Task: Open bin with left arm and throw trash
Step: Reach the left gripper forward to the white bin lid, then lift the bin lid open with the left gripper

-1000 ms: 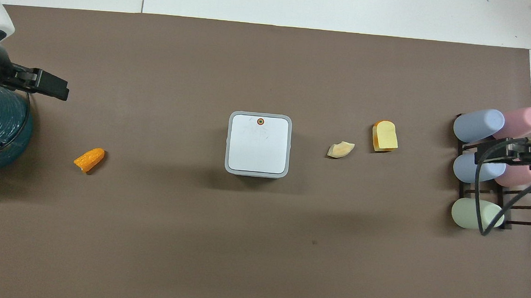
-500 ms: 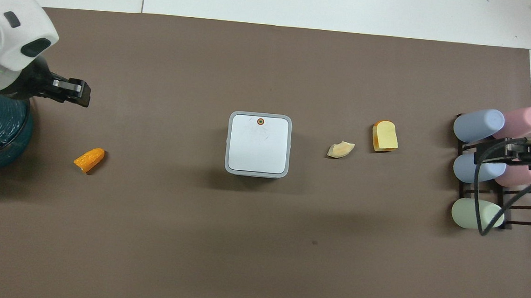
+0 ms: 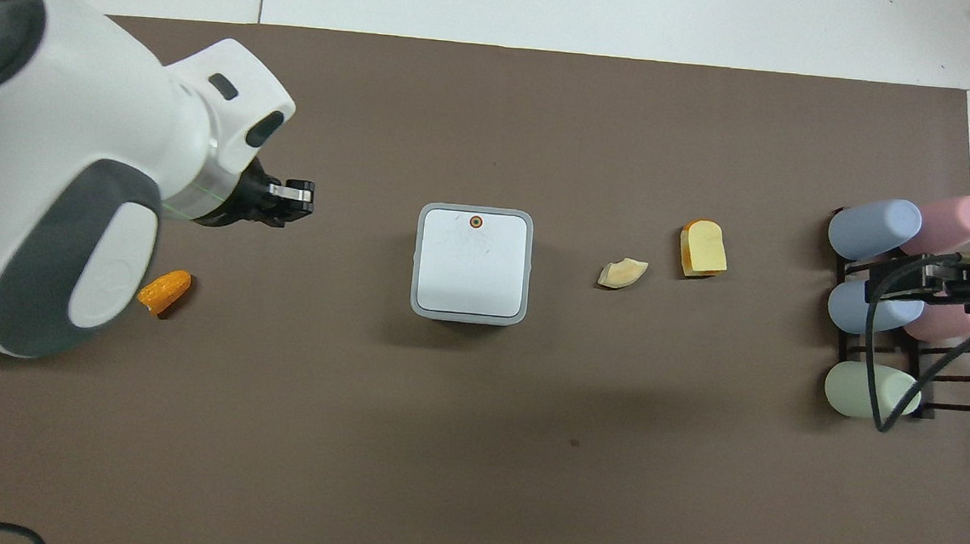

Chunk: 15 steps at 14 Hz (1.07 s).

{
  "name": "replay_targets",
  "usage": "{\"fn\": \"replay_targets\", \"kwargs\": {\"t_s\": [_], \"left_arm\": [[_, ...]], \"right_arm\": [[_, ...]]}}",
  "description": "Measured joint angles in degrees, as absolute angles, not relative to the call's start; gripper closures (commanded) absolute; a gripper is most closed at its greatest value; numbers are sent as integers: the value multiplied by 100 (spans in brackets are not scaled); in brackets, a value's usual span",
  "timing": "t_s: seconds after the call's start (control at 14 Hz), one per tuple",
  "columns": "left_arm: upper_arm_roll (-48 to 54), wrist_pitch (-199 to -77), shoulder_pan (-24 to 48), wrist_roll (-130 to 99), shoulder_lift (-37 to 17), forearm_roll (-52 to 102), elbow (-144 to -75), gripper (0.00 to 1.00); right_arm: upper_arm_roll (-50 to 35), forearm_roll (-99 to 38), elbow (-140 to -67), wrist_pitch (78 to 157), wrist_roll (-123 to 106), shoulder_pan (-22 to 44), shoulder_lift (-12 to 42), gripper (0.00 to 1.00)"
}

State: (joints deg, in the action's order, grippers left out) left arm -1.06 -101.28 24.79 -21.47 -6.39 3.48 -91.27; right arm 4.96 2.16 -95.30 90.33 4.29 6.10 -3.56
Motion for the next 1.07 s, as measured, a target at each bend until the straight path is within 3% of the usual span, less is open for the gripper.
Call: {"fn": "replay_targets", "kwargs": {"t_s": [0.43, 1.07], "left_arm": [[-97, -11604, 3188, -3098, -1158, 794, -9393, 100], [-100, -13009, 3410, -3250, -1601, 1003, -9864, 100]], "right_arm": [[464, 220, -9524, 9033, 437, 617, -356, 0], [63, 220, -9493, 9039, 485, 102, -360, 0]]}}
